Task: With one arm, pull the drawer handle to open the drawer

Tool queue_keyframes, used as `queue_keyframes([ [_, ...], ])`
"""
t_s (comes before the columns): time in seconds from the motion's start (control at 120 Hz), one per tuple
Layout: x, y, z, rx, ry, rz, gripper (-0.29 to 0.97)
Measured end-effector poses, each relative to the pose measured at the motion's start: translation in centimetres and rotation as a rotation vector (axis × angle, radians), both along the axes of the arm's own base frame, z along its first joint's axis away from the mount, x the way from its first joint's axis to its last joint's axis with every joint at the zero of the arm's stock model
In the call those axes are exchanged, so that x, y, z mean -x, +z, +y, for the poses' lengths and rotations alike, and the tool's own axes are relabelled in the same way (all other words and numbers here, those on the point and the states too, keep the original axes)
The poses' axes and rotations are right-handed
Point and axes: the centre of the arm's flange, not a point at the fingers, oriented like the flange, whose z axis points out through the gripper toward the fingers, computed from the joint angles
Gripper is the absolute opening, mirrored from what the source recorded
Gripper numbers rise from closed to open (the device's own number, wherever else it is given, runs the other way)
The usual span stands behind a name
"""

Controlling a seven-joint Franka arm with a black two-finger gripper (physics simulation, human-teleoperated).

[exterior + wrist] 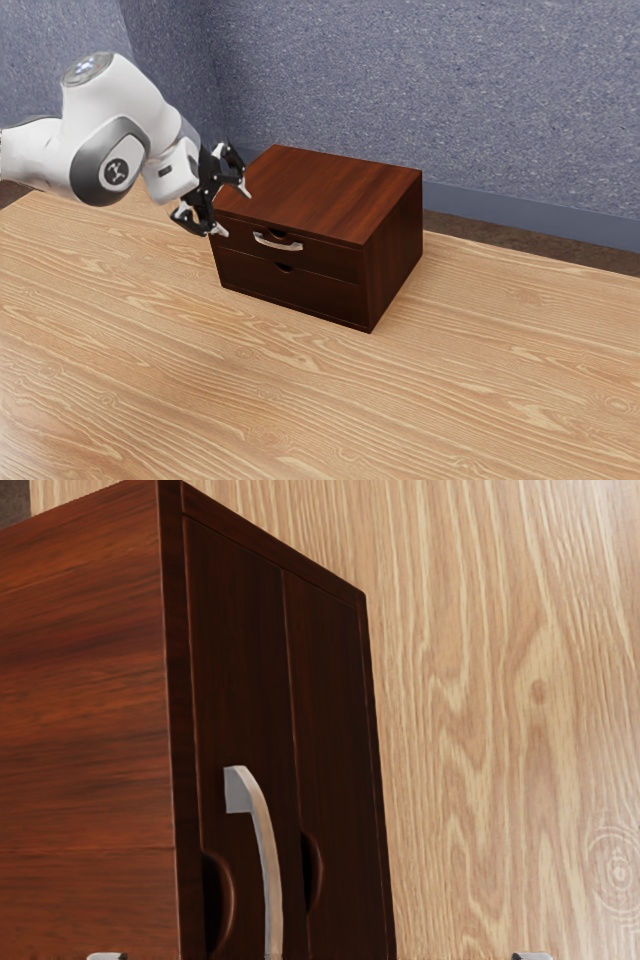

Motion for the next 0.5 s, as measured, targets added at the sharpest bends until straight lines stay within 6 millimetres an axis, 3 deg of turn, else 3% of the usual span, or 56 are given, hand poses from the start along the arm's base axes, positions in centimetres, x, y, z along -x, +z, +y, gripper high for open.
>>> queue_keyframes([
  [0.2,-0.5,-1.4,0.3,0.014,0.057,0.006,0.38],
  [0.5,-0.7,-3.5,0.0,0.023,0.102,0.013,0.33],
])
